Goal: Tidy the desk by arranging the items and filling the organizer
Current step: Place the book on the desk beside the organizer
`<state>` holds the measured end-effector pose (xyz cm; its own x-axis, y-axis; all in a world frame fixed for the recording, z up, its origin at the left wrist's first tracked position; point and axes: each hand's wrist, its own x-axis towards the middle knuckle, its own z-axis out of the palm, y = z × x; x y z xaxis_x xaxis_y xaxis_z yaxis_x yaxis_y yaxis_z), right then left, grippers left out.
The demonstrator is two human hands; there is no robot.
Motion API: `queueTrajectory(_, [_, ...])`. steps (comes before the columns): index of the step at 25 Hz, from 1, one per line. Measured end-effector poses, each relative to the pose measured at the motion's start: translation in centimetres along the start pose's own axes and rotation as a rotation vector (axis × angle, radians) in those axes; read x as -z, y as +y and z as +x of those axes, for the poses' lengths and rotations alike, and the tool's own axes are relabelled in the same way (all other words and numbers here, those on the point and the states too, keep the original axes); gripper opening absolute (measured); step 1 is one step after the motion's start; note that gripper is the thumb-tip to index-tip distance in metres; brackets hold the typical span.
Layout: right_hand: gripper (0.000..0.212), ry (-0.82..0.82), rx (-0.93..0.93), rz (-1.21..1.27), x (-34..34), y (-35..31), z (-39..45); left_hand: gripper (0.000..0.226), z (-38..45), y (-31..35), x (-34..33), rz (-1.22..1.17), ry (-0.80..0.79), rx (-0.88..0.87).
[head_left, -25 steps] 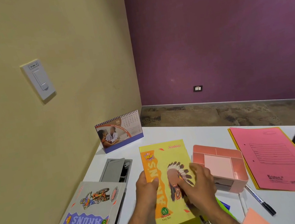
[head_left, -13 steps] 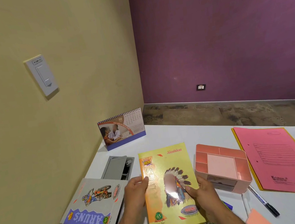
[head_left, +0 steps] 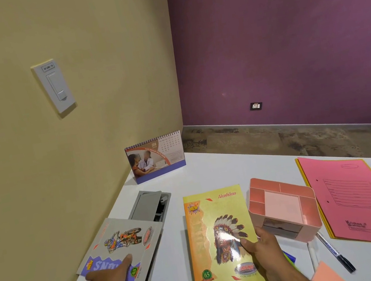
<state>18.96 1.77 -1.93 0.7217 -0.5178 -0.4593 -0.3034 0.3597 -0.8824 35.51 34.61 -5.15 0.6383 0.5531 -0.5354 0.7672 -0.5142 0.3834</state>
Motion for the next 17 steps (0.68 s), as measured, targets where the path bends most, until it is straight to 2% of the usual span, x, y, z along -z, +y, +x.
queueTrajectory(2, [0.029, 0.001, -0.007, -0.012, -0.2, 0.2, 0.1, 0.131, 0.8, -0.4, -0.7, -0.007, -0.016, 0.0])
queueTrajectory(4, [0.03, 0.0, -0.007, -0.027, -0.3, 0.6, 0.2, 0.125, 1.4, -0.4, -1.3, -0.057, -0.003, -0.021])
queueTrajectory(8, [0.03, 0.002, 0.007, -0.021, -0.4, 1.0, 0.1, 0.11, 1.5, -0.1, -1.1, -0.302, 0.014, 0.029])
queueTrajectory(10, [0.032, -0.012, 0.003, -0.001, -0.4, 0.9, 0.1, 0.095, 1.1, -0.3, -1.4, -0.436, 0.037, 0.017])
queueTrajectory(13, [0.032, -0.026, 0.007, 0.012, -0.3, 0.7, 0.0, 0.06, -0.5, -0.3, -2.2, -0.667, 0.08, -0.017])
queueTrajectory(17, [0.027, -0.048, 0.028, 0.029, -0.1, -0.1, -0.2, 0.045, -2.8, 0.8, -2.4, -0.747, 0.147, -0.182])
